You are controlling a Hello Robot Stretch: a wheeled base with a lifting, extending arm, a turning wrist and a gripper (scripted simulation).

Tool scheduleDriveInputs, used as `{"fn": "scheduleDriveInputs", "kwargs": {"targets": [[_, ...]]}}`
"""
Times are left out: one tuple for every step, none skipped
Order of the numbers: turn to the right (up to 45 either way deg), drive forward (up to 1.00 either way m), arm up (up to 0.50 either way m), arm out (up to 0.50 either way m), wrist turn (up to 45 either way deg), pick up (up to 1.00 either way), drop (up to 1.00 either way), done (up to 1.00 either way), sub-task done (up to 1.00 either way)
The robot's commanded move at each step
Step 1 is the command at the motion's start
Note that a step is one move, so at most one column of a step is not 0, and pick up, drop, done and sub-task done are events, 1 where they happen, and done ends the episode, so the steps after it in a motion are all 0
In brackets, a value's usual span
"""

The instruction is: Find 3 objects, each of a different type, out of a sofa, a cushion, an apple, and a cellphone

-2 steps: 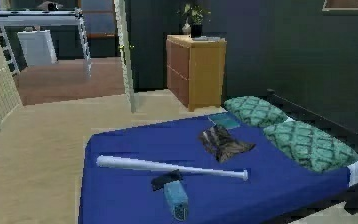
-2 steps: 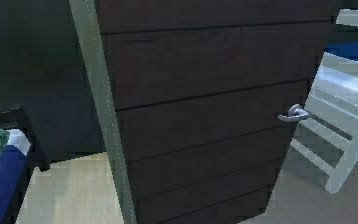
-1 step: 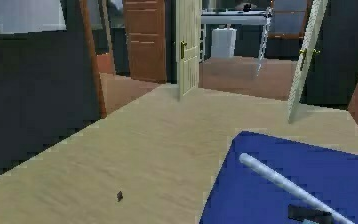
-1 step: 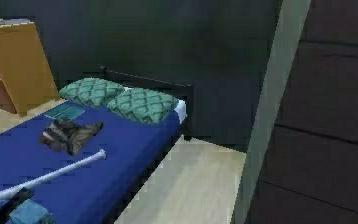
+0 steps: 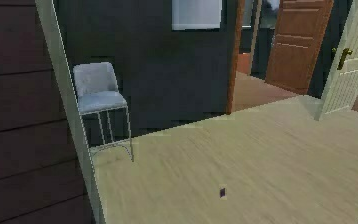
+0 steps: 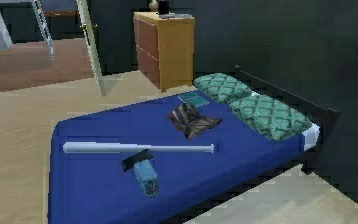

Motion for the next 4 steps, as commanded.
{"fn": "scheduleDriveInputs", "kwargs": {"targets": [[0.0,0.30,0.00,0.00,0.0,0.00,0.00,0.00,0.00],[27.0,0.00,0.00,0.00,0.0,0.00,0.00,0.00,0.00],[0.0,0.55,0.00,0.00,0.0,0.00,0.00,0.00,0.00],[3.0,0.00,0.00,0.00,0.0,0.00,0.00,0.00,0.00]]}}
